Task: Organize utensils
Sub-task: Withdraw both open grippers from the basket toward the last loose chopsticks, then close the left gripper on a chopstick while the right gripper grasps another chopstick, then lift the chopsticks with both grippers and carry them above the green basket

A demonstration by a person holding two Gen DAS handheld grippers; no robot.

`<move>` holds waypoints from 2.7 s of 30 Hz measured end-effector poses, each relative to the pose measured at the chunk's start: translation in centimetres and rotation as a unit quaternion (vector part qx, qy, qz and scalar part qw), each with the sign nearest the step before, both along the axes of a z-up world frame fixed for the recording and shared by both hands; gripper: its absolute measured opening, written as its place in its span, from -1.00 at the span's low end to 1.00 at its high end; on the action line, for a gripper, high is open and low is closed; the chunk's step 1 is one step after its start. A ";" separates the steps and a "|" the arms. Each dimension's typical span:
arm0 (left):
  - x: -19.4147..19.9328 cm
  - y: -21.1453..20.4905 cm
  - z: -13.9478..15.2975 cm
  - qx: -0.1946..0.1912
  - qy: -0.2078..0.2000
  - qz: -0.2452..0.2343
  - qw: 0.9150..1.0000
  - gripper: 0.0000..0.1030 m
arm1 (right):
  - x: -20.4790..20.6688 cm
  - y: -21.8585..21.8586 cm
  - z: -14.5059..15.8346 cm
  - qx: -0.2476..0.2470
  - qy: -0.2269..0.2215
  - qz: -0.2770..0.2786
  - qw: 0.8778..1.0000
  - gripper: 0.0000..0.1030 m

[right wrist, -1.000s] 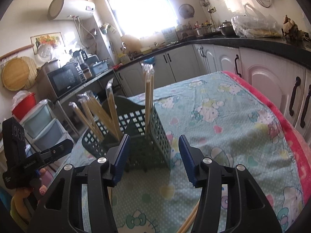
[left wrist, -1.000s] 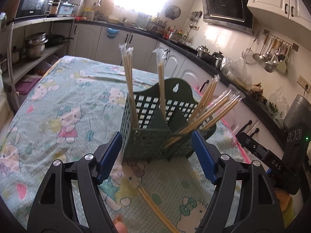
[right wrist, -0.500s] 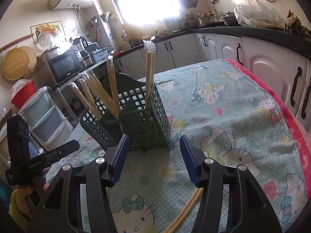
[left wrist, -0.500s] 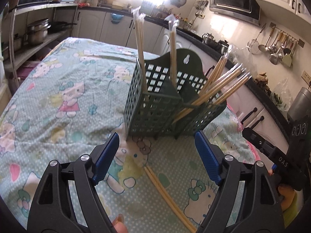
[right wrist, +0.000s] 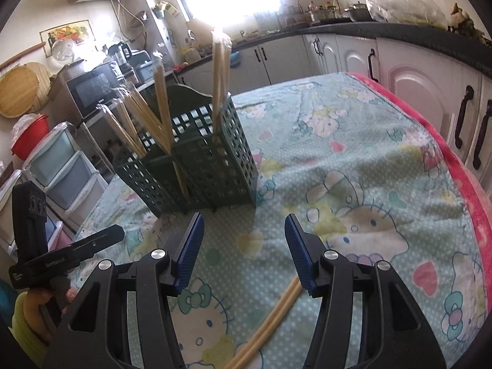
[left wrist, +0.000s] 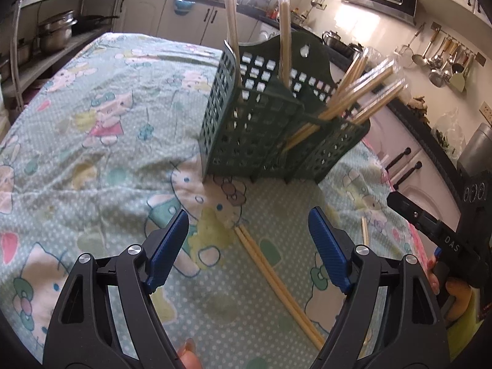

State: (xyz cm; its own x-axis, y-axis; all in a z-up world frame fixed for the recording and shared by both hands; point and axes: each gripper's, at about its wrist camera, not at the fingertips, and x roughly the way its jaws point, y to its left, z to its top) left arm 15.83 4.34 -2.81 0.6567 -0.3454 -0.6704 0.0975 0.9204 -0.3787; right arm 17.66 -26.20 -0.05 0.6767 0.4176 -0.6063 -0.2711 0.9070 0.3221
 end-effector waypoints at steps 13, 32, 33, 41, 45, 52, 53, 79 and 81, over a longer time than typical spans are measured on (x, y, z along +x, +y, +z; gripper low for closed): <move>-0.8 -1.4 -2.8 -0.021 0.046 -0.038 0.998 0.07 | -0.3 -1.3 -2.8 -0.021 0.051 -0.008 0.998 0.02; 2.8 -3.2 -4.3 0.036 0.063 -0.024 0.997 -0.60 | 1.9 0.0 -5.5 -0.090 0.091 -0.012 0.992 0.03; 2.9 -3.1 -4.3 0.038 0.063 -0.021 0.997 -0.64 | 2.0 0.1 -5.5 -0.094 0.090 -0.012 0.991 0.02; 2.8 -2.0 -4.5 0.019 0.057 -0.013 0.998 -0.83 | 2.6 -0.7 -5.5 -0.083 0.091 -0.031 0.992 -0.61; 2.3 -1.2 -4.0 0.004 0.054 -0.008 0.998 -0.86 | 2.8 -0.8 -5.2 -0.058 0.093 -0.022 0.994 -0.74; 1.1 0.3 -1.3 -0.018 0.020 -0.002 1.000 -0.91 | 2.3 1.4 -2.5 -0.011 0.065 0.028 0.997 -0.81; 1.0 0.5 -0.8 -0.020 0.015 -0.001 1.000 -0.92 | 2.2 1.8 -2.0 -0.006 0.059 0.038 0.998 -0.82; -0.4 2.7 13.5 -0.042 -0.160 0.000 0.986 -0.95 | -0.2 7.5 11.8 0.043 -0.120 0.129 0.984 -0.88; -0.3 2.9 14.2 -0.041 -0.169 0.001 0.985 -0.95 | -0.1 7.5 12.7 0.046 -0.131 0.127 0.982 -0.88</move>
State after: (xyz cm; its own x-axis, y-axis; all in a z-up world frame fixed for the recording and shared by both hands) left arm 15.53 7.21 11.36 0.8382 -0.3874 -0.3839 0.2287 0.8886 -0.3975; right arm 17.54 -18.66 12.60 0.6720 0.6377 -0.3766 -0.5695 0.7700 0.2877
